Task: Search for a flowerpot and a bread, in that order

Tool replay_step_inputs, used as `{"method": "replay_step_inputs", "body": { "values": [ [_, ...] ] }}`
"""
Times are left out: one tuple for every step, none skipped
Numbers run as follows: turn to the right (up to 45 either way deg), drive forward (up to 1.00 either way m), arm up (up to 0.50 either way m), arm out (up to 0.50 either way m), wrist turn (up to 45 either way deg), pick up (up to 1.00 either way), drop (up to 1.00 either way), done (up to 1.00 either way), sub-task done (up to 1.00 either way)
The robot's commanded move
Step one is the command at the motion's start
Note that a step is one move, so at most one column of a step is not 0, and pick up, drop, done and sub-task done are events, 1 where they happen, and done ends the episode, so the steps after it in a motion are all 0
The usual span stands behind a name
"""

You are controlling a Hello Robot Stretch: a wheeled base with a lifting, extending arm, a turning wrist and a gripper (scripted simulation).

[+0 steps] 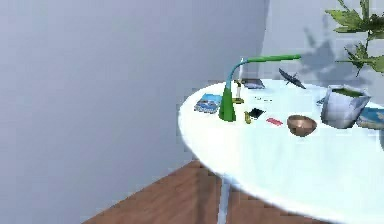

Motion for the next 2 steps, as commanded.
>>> {"method": "replay_step_inputs", "body": {
  "values": [
    [-45.0,0.0,0.0,0.0,0.0,0.0,0.0,0.0,0.0],
    [-45.0,0.0,0.0,0.0,0.0,0.0,0.0,0.0,0.0]
  ]
}}
